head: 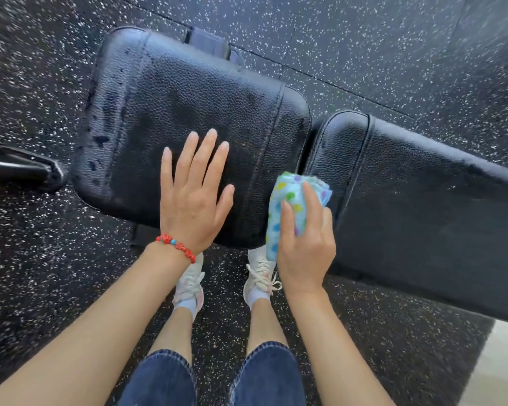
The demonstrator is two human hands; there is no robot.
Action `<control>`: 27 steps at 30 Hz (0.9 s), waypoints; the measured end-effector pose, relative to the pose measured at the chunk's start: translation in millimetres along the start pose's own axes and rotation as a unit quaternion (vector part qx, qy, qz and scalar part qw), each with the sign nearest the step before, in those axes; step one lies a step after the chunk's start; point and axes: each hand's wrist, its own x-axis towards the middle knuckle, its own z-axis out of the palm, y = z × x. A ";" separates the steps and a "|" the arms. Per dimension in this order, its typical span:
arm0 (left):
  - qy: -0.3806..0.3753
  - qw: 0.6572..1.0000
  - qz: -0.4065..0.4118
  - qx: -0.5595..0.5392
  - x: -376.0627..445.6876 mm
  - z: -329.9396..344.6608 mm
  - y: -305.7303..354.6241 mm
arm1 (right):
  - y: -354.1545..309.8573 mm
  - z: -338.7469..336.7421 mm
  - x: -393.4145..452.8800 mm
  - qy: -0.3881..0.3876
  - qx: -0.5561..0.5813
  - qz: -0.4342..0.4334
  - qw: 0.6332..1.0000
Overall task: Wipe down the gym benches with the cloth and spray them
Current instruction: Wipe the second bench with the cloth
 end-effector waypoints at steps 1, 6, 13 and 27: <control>0.003 1.000 -0.008 0.007 -0.9 -2.1 -7.6 | -10.3 5.4 5.1 -0.012 0.010 -0.012 1.000; 0.001 0.998 -0.050 0.045 -8.8 -4.7 -47.7 | -38.7 38.7 71.4 0.037 -0.005 -0.005 0.999; -0.008 0.998 -0.037 0.051 -11.6 -1.4 -58.7 | -42.3 40.8 88.5 0.034 -0.019 0.036 0.999; -0.006 0.997 -0.070 0.022 -17.2 -21.4 -80.7 | -66.6 39.1 53.9 -0.035 -0.066 -0.100 0.992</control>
